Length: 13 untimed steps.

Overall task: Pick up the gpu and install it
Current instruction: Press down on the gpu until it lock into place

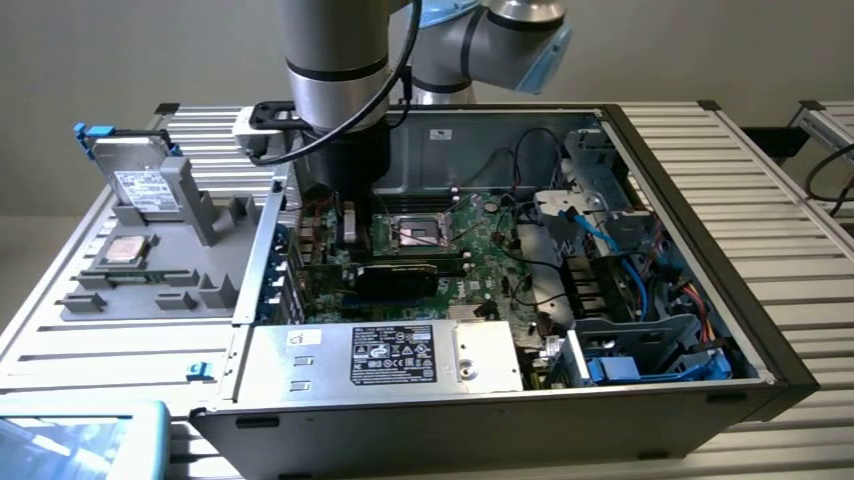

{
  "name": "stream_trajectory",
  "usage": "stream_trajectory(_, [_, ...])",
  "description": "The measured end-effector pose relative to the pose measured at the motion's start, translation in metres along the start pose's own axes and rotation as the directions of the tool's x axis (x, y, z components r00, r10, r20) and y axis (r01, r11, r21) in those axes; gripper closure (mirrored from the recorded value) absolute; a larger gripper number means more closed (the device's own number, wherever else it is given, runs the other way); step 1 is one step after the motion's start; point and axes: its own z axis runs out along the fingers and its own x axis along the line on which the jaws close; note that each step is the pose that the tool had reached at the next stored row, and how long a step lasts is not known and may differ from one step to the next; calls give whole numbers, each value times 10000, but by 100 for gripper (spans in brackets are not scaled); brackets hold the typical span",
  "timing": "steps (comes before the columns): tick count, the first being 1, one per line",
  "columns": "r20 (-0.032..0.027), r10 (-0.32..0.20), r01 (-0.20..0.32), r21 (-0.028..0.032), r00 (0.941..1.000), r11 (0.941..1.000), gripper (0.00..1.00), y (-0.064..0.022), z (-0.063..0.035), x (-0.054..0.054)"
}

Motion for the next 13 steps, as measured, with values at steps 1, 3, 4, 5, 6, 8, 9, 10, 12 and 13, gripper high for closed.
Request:
stream_trajectory(1, [2, 1, -1, 18, 10000, 10000, 88, 10, 6, 0])
stream_trajectory(3, [2, 0, 0, 54, 10000, 10000, 88, 23, 16, 0])
stream_trajectory(4, [1, -1, 1, 67, 10000, 10000, 88, 23, 19, 0])
stream_trajectory(5, [0, -1, 1, 83, 10000, 10000, 88, 22, 21, 1])
stream_trajectory(6, [2, -1, 1, 98, 10000, 10000, 88, 23, 23, 1])
stream_trajectory(8, [3, 2, -2, 124, 10000, 9999, 88, 30, 28, 4])
stream_trajectory(9, [5, 1, -2, 130, 10000, 9999, 88, 34, 31, 5])
stream_trajectory(10, [4, 0, 0, 134, 10000, 9999, 88, 36, 34, 6])
stream_trajectory(12, [3, -1, 1, 145, 10000, 9999, 88, 39, 43, 7])
stream_trajectory(13, [3, -1, 1, 148, 10000, 9999, 88, 40, 50, 7])
